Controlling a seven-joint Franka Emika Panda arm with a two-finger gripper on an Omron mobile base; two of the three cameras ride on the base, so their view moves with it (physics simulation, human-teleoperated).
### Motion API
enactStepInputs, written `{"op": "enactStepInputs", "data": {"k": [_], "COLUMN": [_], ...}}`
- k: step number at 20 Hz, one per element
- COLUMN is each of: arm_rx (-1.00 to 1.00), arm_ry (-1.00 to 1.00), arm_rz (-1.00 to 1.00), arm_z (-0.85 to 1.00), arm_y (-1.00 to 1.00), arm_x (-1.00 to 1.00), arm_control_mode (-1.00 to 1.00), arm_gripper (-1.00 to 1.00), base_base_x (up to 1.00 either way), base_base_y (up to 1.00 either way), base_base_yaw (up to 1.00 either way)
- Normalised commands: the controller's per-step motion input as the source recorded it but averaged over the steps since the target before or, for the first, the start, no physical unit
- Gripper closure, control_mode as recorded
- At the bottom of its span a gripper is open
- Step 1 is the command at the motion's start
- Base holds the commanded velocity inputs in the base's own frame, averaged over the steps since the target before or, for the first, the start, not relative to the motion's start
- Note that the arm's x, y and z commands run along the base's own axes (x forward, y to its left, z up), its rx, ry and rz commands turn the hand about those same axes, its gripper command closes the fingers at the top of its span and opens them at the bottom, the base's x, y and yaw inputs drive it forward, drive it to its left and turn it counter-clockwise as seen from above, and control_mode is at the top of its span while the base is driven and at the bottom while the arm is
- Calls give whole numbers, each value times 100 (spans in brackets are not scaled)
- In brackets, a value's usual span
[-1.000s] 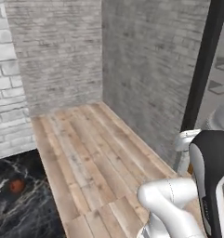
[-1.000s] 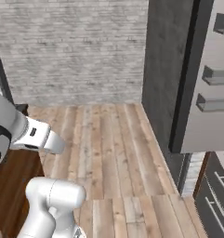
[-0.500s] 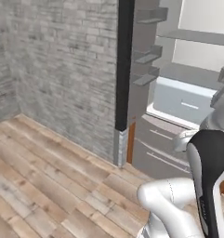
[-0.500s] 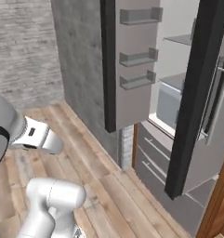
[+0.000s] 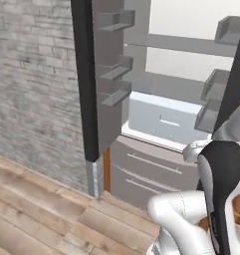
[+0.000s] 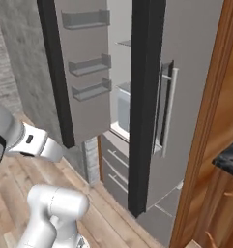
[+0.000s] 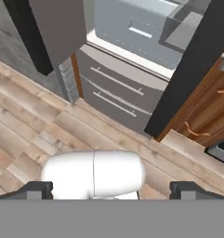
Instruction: Open the fridge, remove the apple, lime, and fish, and place them on any counter.
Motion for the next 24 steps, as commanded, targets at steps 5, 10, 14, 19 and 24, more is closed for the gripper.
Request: {"op": "enactStepInputs", "data": {"k": [5, 10, 14, 19, 24], "arm_rx": [0, 0, 0, 0, 0], "arm_ry": [0, 0, 0, 0, 0], "arm_rz": [0, 0, 0, 0, 0], "arm_z": [0, 0, 0, 0, 0], "arm_y": [0, 0, 0, 0, 0], "arm_x": [0, 0, 0, 0, 0], "arm_control_mode": [100, 100, 100, 100, 100], "arm_gripper": [-100, -100, -100, -100, -100], "base_base_x": [92, 76, 8, 21, 49], "base_base_y": [-8, 32, 22, 30, 89], "base_base_yaw": [-22, -25, -57, -66, -49]}}
